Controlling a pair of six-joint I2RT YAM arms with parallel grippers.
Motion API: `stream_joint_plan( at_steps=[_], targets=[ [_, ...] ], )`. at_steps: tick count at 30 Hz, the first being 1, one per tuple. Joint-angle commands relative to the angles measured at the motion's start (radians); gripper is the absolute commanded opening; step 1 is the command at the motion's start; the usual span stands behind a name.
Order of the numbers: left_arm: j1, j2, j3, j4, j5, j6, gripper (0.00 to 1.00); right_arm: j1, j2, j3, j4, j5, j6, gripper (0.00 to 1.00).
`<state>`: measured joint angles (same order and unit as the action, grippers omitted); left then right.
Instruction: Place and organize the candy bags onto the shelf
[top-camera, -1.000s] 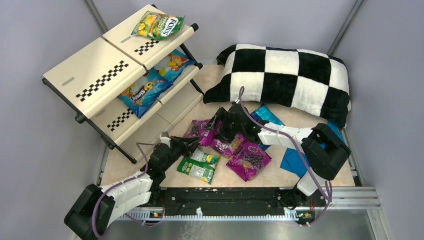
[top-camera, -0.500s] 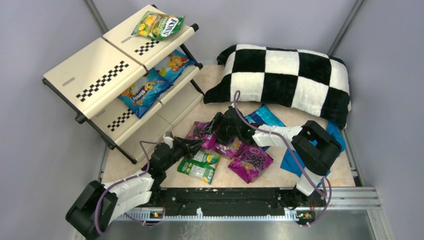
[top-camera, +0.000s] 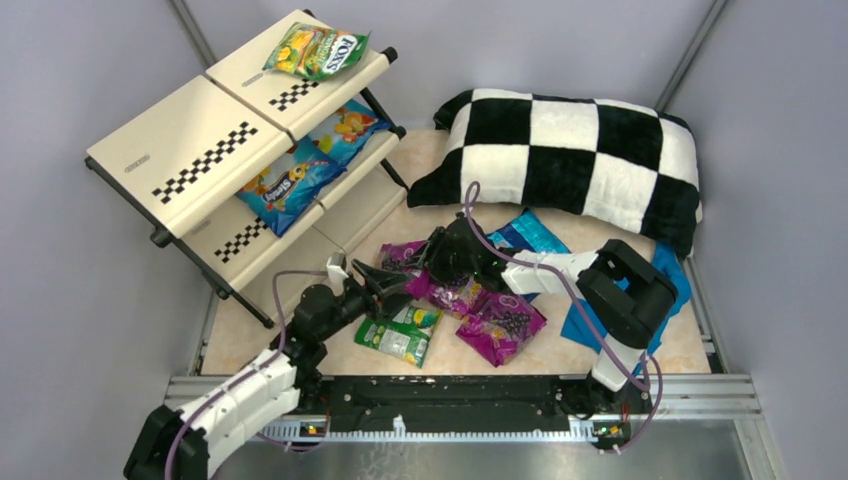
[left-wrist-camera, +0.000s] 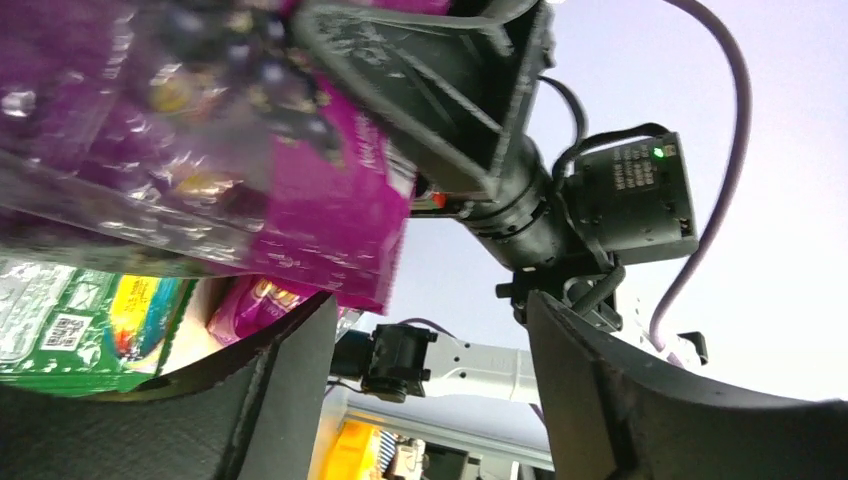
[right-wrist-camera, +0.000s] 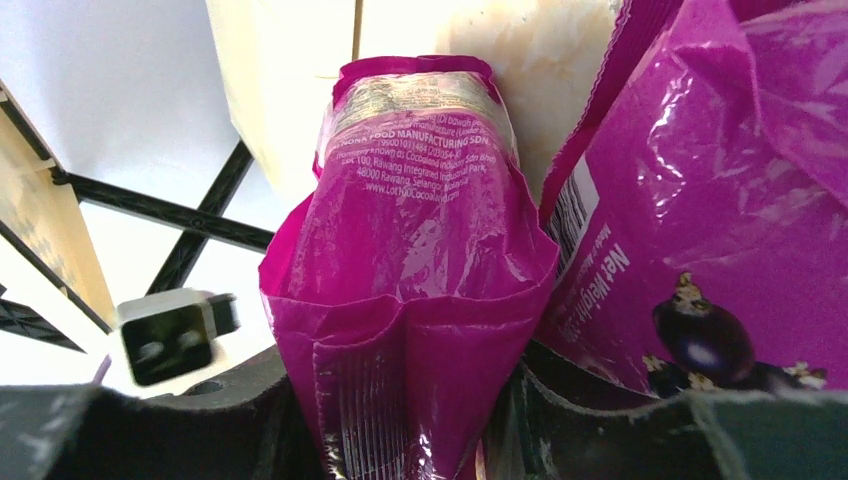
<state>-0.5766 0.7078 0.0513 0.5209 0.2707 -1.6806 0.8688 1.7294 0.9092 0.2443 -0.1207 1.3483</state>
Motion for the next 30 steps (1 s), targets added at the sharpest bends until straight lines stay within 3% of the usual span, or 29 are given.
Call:
stream_joint_plan(
  at_steps=[1,4,7,12,17,23,30],
  targets=[
    [0.0,-0.145,0.179,-0.382,-0.045,0.255,0.81,0.009,-0.014,0.008,0.134,0.021,0.028,0.43],
    [0.001,-0.216,0.322,-0.6,-0.143,0.459,0.9,0.007,-0.021,0.003,0.161,0.036,0.033,0.43],
    [0.001,-0.203,0.492,-0.682,-0.186,0.717,0.98,0.004,-0.015,0.018,0.199,0.04,0.04,0.42],
    [0.001,-0.015,0.911,-0.835,-0.203,1.132,0.98,-0.003,0.007,0.045,0.25,0.051,0.083,0.38],
    [0.0,0.167,1.258,-0.859,-0.082,1.418,0.98,-0.015,0.045,0.099,0.307,0.045,0.121,0.36],
    [0.001,0.253,1.415,-0.705,-0.004,1.578,0.99,-0.036,0.092,0.19,0.344,0.035,0.142,0.35],
    [0.001,0.289,1.426,-0.579,-0.035,1.694,0.99,-0.084,0.101,0.241,0.361,0.029,0.145,0.35]
  ],
)
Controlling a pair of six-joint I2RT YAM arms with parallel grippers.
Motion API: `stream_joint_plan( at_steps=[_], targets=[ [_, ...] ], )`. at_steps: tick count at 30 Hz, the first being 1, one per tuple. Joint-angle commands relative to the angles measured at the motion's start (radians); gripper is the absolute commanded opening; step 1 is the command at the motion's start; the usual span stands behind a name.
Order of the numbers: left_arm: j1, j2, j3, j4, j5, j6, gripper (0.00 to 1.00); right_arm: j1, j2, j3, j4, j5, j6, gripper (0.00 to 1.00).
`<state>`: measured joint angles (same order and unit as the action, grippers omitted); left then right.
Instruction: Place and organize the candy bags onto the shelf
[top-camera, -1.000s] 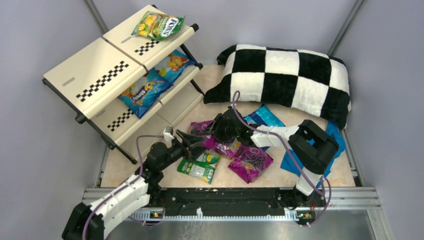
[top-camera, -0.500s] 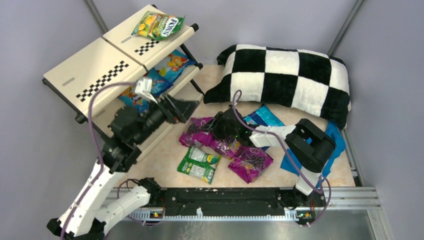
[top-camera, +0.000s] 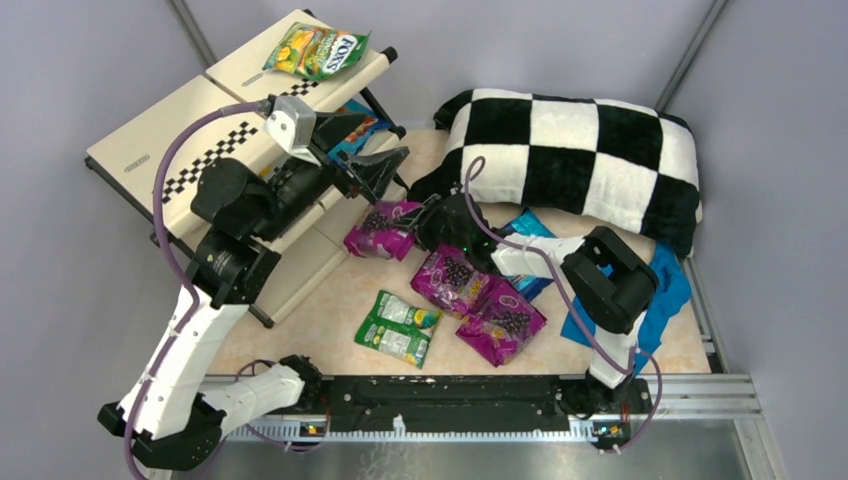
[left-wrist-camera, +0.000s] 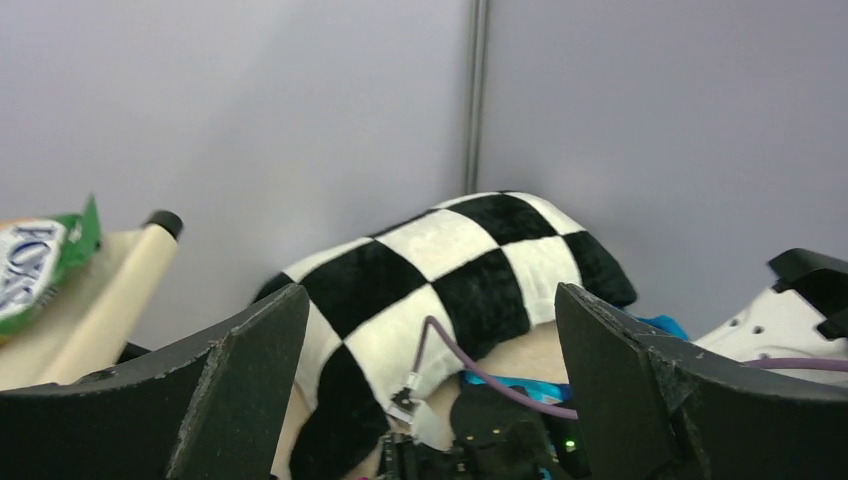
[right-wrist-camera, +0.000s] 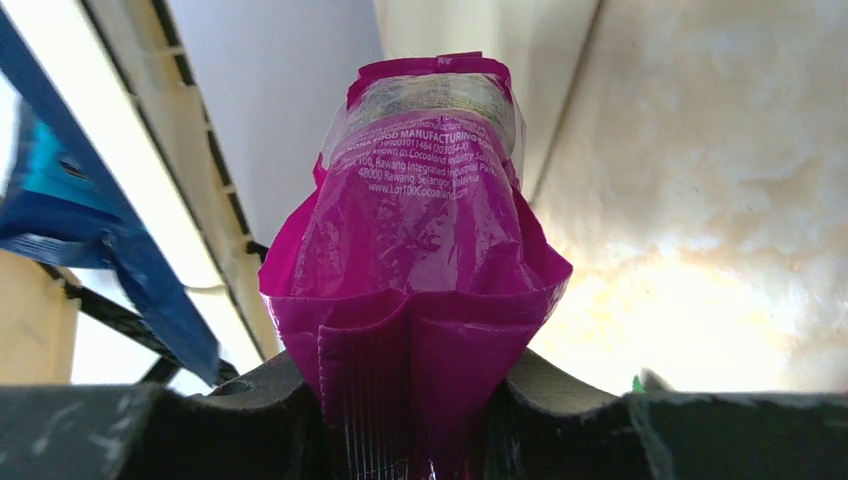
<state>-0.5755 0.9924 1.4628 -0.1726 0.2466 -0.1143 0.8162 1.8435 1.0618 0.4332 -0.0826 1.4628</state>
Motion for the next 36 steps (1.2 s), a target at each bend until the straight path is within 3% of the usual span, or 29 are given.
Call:
stream_joint_plan(
  at_steps=[1,11,24,36],
  targets=[
    [0.0,-0.004,-0.004,0.13,-0.025,0.145,0.99,-0.034,-0.008,0.099,0.175,-0.004,0.028,0.35],
    [-0.001,-0.1,-0.223,0.299,-0.116,0.198,0.99,-0.033,0.24,0.388,0.215,0.023,0.025,0.35],
    [0.0,-0.201,-0.42,0.404,-0.108,0.203,0.99,-0.003,0.544,0.697,0.204,0.175,-0.037,0.35],
    [-0.001,-0.217,-0.52,0.476,-0.092,0.214,0.99,-0.004,0.753,1.041,-0.025,0.221,-0.07,0.41]
  ],
)
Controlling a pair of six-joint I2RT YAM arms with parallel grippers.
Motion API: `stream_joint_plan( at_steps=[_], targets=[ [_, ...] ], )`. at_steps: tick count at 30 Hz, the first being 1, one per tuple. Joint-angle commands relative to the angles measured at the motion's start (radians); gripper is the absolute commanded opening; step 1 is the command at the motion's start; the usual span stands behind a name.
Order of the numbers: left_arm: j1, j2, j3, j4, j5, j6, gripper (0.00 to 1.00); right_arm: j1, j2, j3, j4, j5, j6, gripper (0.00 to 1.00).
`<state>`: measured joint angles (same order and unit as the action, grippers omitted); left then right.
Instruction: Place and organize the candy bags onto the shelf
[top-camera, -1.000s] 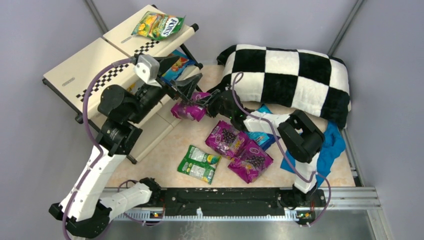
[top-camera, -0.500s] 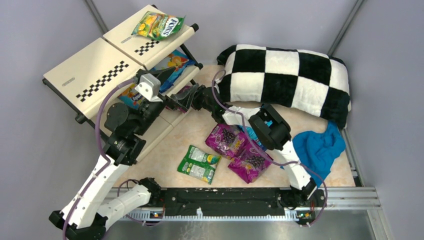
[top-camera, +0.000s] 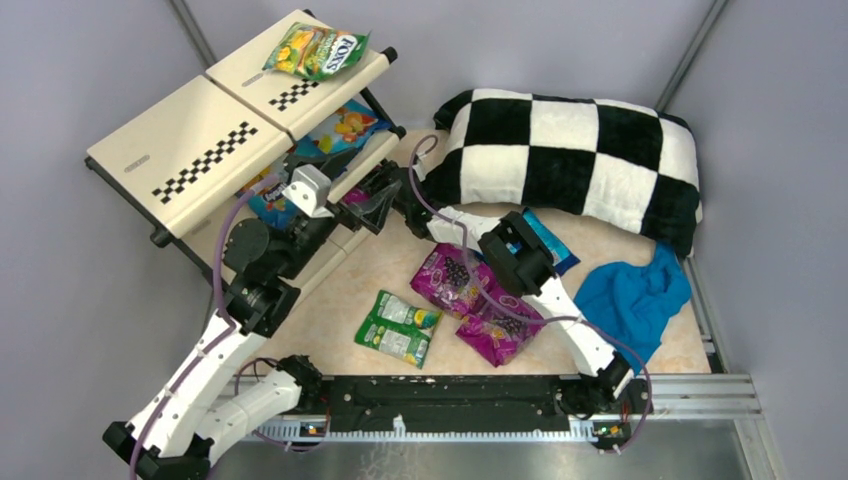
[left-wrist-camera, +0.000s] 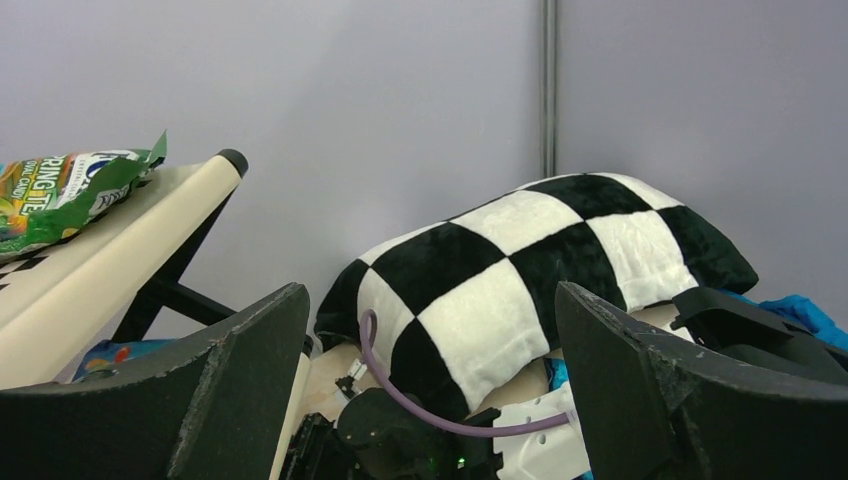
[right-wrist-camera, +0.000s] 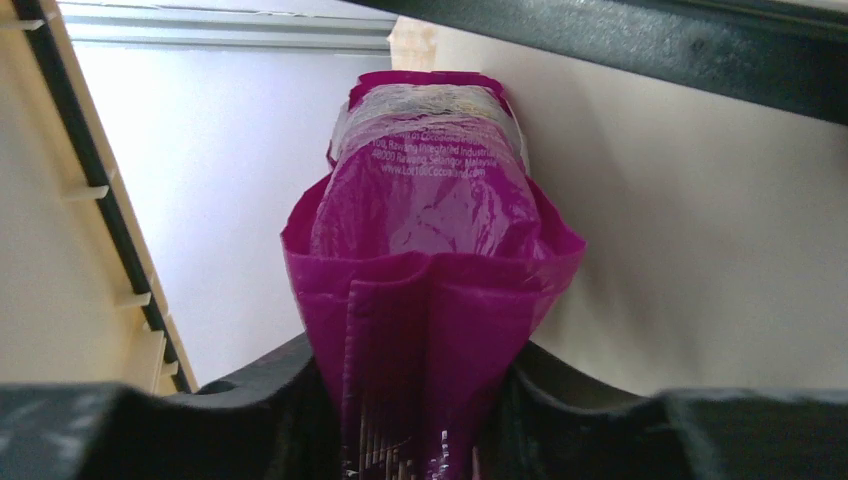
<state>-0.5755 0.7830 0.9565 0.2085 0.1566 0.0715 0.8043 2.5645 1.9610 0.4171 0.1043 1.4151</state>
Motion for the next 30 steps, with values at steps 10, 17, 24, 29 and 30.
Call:
stream_joint_plan(
  at_steps=[10,17,24,29,30],
  targets=[
    [0.0,0.023,-0.023,0.087,-0.013,0.045,0.99,-0.012,-0.129,-0.071,-0.036,0.001,-0.088,0.73],
    [-0.001,0.045,-0.036,0.101,-0.005,0.031,0.99,-0.016,-0.29,-0.393,0.105,-0.034,-0.073,0.75],
    [-0.001,0.051,-0.044,0.111,-0.011,0.023,0.99,-0.01,-0.294,-0.415,0.14,-0.072,-0.092,0.61],
    [-0.001,0.058,-0.047,0.111,-0.023,0.03,0.99,-0.01,-0.253,-0.367,0.138,-0.085,-0.093,0.49],
    [0.0,0.06,-0.047,0.111,-0.021,0.03,0.99,-0.009,-0.239,-0.355,0.138,-0.088,-0.09,0.47]
  ],
)
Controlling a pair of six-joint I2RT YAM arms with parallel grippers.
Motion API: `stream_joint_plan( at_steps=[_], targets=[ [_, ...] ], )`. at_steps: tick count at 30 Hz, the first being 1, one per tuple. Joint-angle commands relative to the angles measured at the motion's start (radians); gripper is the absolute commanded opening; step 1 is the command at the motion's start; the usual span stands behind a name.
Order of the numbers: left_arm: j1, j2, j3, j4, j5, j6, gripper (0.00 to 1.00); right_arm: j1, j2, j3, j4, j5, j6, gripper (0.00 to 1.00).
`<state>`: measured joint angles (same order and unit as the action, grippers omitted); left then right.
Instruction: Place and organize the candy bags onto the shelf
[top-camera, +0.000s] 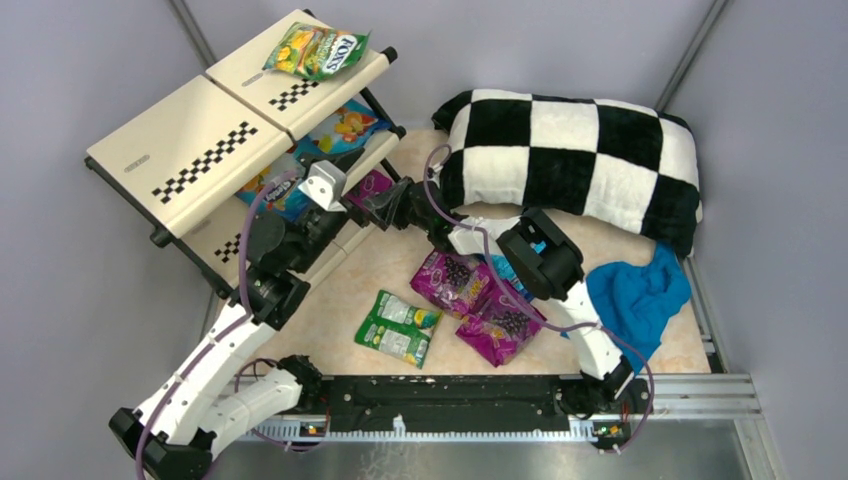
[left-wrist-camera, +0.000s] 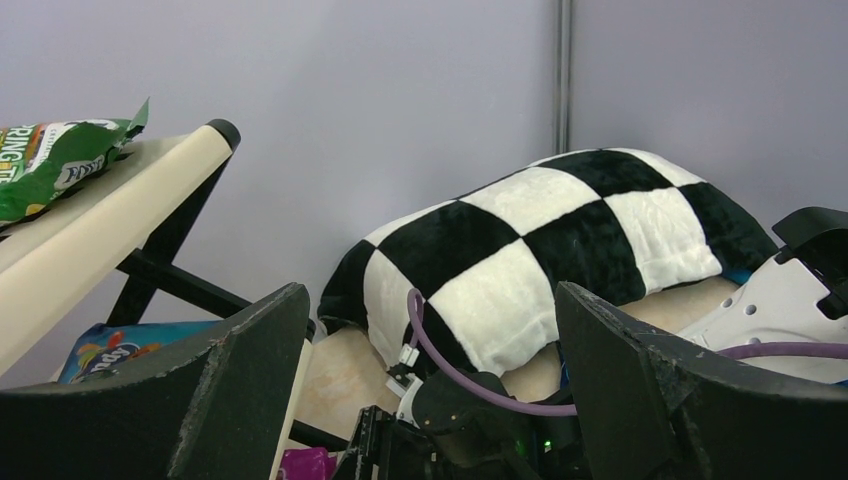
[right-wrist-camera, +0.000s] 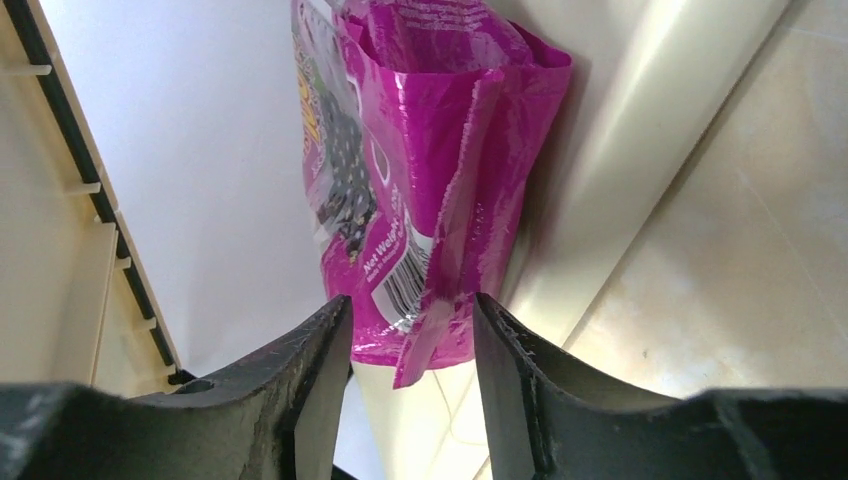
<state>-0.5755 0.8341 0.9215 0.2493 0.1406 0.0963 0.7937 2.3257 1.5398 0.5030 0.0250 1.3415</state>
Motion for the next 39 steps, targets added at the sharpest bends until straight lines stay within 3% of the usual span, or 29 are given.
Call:
stream_joint_plan(
  at_steps=[1,4,11,20,24,28,31,34,39],
  targets=[
    [0.0,0.01,-0.011,0.07,-0.003,0.003,0.99,0.002,0.011,0.078,0.05,-0.01,-0.01,0.45],
    [0.0,0.013,-0.009,0.068,0.006,-0.002,0.99,0.005,0.046,0.114,0.048,-0.007,0.011,0.44],
    [0.0,0.014,-0.007,0.067,-0.004,0.003,0.99,0.008,0.109,0.203,0.012,0.031,0.039,0.29],
    [0.0,0.018,-0.008,0.065,-0.008,0.005,0.99,0.011,0.134,0.239,0.003,0.051,0.021,0.26],
    [-0.001,0.017,-0.006,0.065,-0.007,0.005,0.99,0.01,0.056,0.185,0.023,0.041,-0.083,0.31],
    [0.0,0.005,-0.01,0.067,-0.008,0.003,0.99,0.01,-0.089,0.0,0.13,0.039,-0.199,0.5],
    [0.0,0.002,-0.012,0.068,-0.017,0.007,0.99,0.01,-0.216,-0.105,0.117,0.014,-0.33,0.6],
    [-0.001,-0.003,-0.017,0.07,-0.026,0.008,0.99,0.009,-0.364,-0.22,0.039,-0.012,-0.477,0.71],
    [-0.003,-0.007,-0.033,0.085,-0.054,0.016,0.99,0.009,-0.658,-0.396,-0.266,-0.005,-0.749,0.77]
  ],
)
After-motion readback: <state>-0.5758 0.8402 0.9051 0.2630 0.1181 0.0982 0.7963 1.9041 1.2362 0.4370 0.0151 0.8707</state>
